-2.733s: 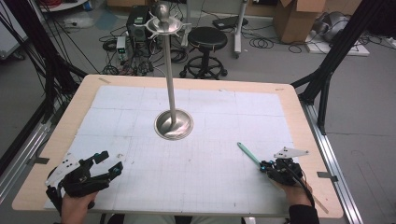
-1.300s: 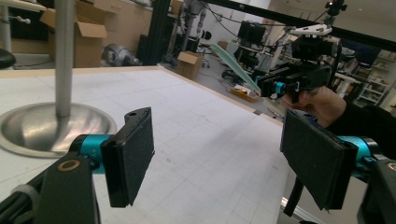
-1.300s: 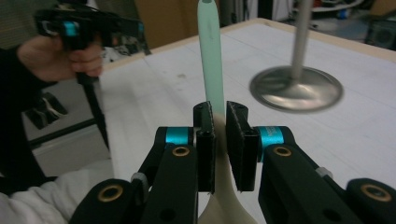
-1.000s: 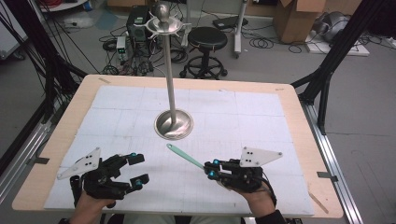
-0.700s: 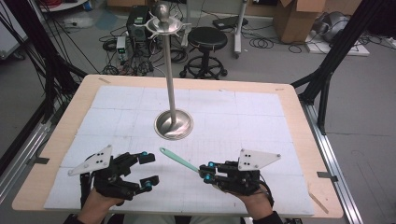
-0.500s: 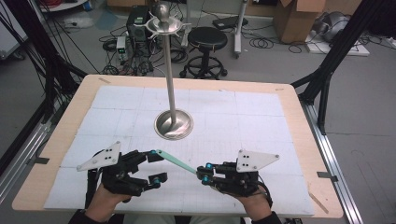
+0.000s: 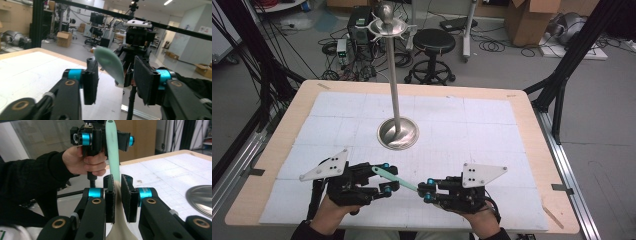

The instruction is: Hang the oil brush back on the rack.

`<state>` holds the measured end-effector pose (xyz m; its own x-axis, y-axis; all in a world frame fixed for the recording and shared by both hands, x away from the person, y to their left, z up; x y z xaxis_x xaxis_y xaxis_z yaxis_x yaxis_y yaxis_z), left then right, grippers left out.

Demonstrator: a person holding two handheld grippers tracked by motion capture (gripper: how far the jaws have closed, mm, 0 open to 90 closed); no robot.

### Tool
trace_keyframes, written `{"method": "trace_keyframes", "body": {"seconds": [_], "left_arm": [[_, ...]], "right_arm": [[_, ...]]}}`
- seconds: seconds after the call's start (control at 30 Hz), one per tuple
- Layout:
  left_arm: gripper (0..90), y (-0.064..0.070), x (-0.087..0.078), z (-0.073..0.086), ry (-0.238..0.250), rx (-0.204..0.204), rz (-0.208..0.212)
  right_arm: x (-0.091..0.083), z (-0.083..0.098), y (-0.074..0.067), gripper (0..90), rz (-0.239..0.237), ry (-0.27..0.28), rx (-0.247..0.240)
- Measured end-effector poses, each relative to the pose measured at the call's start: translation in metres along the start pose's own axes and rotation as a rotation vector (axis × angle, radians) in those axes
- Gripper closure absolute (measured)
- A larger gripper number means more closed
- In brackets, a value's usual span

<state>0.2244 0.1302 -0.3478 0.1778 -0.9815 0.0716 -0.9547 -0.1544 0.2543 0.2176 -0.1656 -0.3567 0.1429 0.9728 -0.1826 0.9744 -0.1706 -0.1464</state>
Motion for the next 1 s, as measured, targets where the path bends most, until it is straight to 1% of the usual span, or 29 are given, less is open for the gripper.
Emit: {"method": "trace_keyframes", "body": {"seconds": [0.1, 0.17, 0.27, 0.3, 0.37, 0.53, 0.63, 0.67, 0.73, 0.77, 0.8, 0.83, 0.87, 0.9, 0.97, 1.0], "left_arm": [[63.6, 0.002, 0.0, -0.003, 0.004, 0.011, 0.015], [66.5, 0.003, 0.0, -0.004, 0.006, 0.015, 0.017], [69.9, 0.003, -0.001, -0.006, 0.008, 0.018, 0.024], [71.2, 0.004, 0.0, -0.006, 0.011, 0.016, 0.027], [74.3, 0.004, 0.0, -0.006, 0.015, 0.015, 0.035], [75.4, 0.006, 0.002, -0.009, 0.006, 0.008, 0.038], [75.7, 0.008, 0.004, -0.012, -0.006, 0.015, 0.035], [75.8, 0.009, 0.004, -0.013, -0.013, 0.024, 0.031], [75.9, 0.012, 0.006, -0.014, -0.023, 0.03, 0.018], [76.0, 0.013, 0.006, -0.015, -0.03, 0.039, 0.005], [76.0, 0.015, 0.007, -0.015, -0.035, 0.045, -0.014], [76.1, 0.015, 0.007, -0.015, -0.035, 0.045, -0.014], [76.1, 0.016, 0.008, -0.017, -0.067, 0.063, -0.051], [76.2, 0.016, 0.008, -0.017, -0.08, 0.067, -0.07], [76.3, 0.016, 0.008, -0.019, -0.096, 0.061, -0.101], [76.3, 0.016, 0.008, -0.019, -0.099, 0.061, -0.116]], "right_arm": [[0.002, 0.001, 0.0, 82.0, -0.023, 0.008, 0.016], [0.002, 0.001, 0.001, 81.9, -0.031, 0.012, 0.017], [0.003, 0.001, 0.001, 81.8, -0.041, 0.017, 0.013], [0.003, 0.001, 0.0, 81.8, -0.045, 0.012, 0.018], [0.004, 0.002, 0.0, 81.6, -0.051, 0.007, 0.008], [0.007, 0.003, -0.001, 81.5, -0.06, -0.004, 0.01], [0.008, 0.003, -0.001, 81.4, -0.062, -0.009, 0.006], [0.008, 0.003, -0.001, 81.2, -0.062, -0.01, 0.002], [0.01, 0.003, -0.001, 80.1, -0.064, -0.018, 0.006], [0.011, 0.003, -0.001, 79.4, -0.061, -0.019, 0.005], [0.011, 0.004, -0.001, 75.5, -0.054, -0.019, 0.005], [0.01, 0.004, -0.001, 69.8, -0.048, -0.014, 0.017], [0.01, 0.003, 0.0, 65.8, -0.037, -0.006, 0.026], [0.009, 0.003, 0.001, 61.6, -0.024, -0.001, 0.032], [0.006, 0.003, 0.002, 53.0, 0.025, 0.008, 0.032], [0.006, 0.003, 0.002, 50.0, 0.049, 0.01, 0.035]]}}
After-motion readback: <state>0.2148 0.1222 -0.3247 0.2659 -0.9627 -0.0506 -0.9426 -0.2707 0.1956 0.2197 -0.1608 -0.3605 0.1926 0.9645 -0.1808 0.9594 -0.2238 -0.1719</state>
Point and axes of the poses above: each handheld gripper's, and its own axes: x roughly forward along the jaws, z roughly out of its underside, y roughly to its right, the point moved 1 cm from there along x, roughly forward along the jaws, and after that the axes turned 1 degree about -x, right-handed, at the moved point
